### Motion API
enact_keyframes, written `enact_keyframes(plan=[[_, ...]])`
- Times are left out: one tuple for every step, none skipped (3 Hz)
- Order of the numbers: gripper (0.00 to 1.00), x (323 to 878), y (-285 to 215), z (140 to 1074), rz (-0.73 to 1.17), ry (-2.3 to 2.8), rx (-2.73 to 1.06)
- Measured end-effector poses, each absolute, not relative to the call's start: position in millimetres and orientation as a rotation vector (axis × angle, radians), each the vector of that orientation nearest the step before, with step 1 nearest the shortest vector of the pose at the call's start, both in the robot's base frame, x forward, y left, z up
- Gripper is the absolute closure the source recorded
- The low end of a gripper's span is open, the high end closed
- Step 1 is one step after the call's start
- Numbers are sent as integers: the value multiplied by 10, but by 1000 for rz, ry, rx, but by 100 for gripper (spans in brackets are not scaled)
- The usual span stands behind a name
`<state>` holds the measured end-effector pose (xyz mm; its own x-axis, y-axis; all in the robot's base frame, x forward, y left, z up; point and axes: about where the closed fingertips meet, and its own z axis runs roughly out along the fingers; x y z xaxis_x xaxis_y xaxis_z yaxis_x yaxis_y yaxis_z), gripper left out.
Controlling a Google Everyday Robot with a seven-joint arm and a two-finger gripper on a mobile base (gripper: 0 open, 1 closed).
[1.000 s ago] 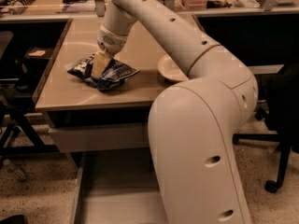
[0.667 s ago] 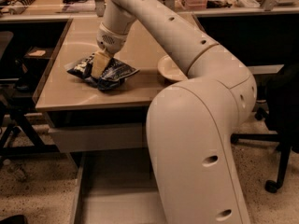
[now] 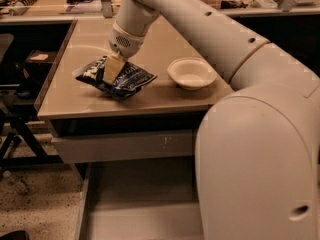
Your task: Place blue chip bag into middle drawer
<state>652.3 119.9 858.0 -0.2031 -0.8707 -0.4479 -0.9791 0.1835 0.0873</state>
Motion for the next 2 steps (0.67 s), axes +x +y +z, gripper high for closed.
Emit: enact_keyframes(plan=[[100, 6338, 1098, 8630, 521, 2159, -1755], [100, 6172, 994, 8685, 519, 2161, -1742]])
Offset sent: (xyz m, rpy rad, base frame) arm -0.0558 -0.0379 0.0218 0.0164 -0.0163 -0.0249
